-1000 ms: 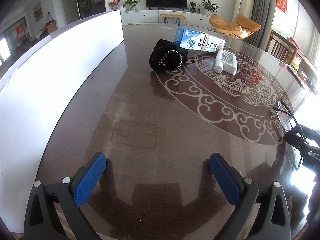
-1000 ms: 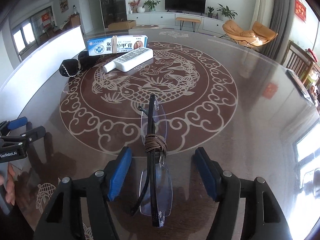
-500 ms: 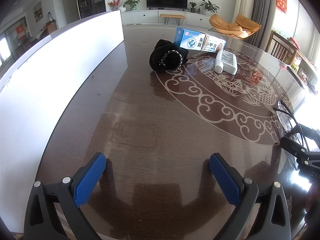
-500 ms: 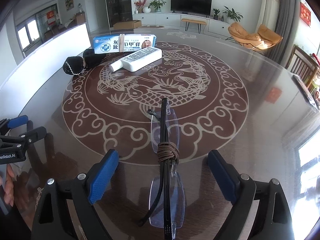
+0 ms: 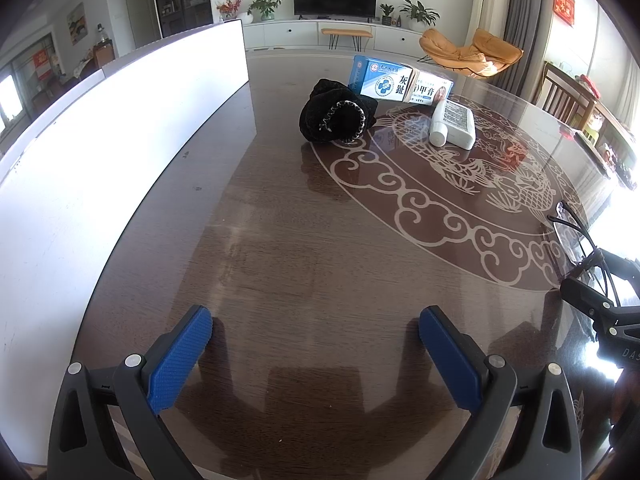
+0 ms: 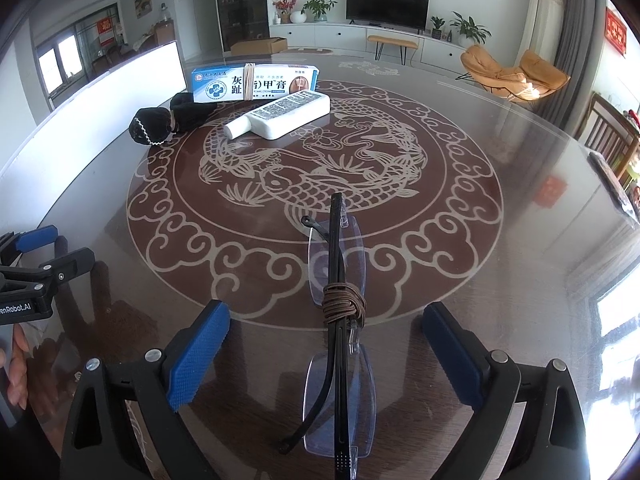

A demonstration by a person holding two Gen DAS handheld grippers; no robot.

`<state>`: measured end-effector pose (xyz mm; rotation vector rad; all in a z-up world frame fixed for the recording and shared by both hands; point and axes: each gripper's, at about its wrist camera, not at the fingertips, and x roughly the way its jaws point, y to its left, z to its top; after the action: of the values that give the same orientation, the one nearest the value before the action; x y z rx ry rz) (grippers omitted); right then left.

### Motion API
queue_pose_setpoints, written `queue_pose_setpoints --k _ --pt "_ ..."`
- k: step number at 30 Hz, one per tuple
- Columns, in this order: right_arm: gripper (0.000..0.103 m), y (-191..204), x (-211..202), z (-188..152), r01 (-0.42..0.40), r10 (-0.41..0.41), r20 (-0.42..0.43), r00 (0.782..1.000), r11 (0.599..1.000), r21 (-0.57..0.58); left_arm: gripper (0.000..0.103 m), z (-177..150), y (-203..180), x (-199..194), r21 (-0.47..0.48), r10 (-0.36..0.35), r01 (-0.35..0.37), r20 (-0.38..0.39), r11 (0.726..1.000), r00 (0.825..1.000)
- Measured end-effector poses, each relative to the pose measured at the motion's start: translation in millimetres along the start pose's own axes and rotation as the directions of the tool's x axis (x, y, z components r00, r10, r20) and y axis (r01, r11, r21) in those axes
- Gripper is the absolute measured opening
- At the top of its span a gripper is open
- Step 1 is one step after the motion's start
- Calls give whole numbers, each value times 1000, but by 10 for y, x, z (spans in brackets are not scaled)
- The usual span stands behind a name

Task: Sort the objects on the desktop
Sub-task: 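Lift the glasses with the right tool and hold them above the table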

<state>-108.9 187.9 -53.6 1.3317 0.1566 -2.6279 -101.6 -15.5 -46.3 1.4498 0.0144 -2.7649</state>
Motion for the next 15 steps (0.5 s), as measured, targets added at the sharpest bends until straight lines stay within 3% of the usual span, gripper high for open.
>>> queue_pose_setpoints --k 15 --pt "98 7 7 -1 3 -3 -1 1000 1000 0 103 -2 2 -2 0 0 0 0 1000 1000"
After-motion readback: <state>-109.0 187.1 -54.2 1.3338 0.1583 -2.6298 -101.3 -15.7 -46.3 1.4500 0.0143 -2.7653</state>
